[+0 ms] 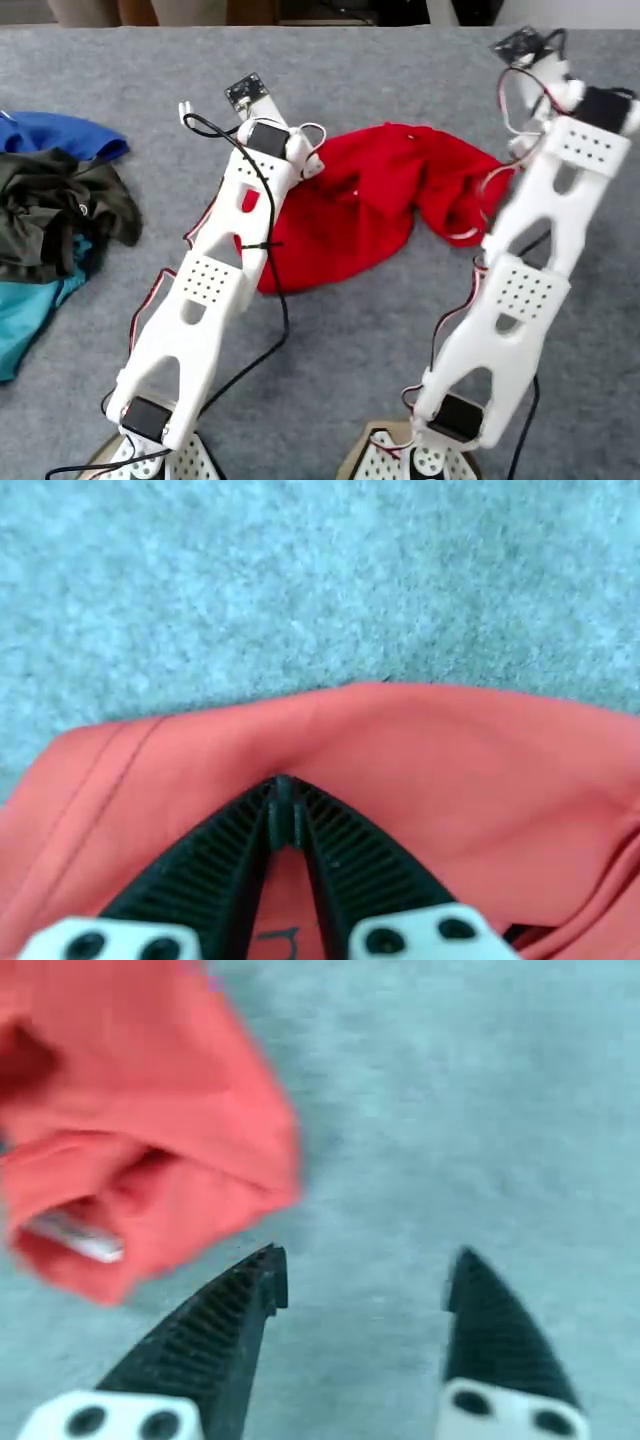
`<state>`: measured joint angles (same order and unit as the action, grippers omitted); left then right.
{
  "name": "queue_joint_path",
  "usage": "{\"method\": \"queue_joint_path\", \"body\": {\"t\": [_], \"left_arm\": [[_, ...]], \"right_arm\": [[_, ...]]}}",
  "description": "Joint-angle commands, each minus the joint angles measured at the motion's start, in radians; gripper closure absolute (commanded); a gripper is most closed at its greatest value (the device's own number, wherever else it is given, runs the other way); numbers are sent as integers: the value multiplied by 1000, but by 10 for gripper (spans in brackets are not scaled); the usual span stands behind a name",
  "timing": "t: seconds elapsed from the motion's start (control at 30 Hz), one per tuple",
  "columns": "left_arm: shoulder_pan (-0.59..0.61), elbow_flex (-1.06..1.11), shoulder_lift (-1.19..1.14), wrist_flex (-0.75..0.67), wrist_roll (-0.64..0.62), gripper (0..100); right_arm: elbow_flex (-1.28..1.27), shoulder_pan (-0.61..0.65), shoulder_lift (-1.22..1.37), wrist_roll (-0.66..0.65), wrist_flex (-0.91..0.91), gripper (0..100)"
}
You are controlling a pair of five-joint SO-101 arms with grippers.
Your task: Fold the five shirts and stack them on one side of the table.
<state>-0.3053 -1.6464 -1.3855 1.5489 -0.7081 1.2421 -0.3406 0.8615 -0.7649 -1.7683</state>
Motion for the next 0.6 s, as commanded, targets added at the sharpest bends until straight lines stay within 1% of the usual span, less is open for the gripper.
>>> {"method": "queue_joint_path", "body": {"t": [0.0,0.1,0.2,0.4,0.47,0.57], "left_arm": [[12,-23,19,-17,9,981],[12,-23,19,-14,9,981],[12,-23,19,-14,9,981],[23,-25,19,-12,9,981],[32,-25,19,-12,9,981],[35,-25,19,-12,9,981]], "right_arm": [[-312,59,-203,8,-14,800],[-509,90,-291,12,11,799],[-641,117,-351,40,48,779],[-782,208,-412,72,66,648],[-817,225,-414,77,94,631],[-898,231,-412,86,186,631]]}}
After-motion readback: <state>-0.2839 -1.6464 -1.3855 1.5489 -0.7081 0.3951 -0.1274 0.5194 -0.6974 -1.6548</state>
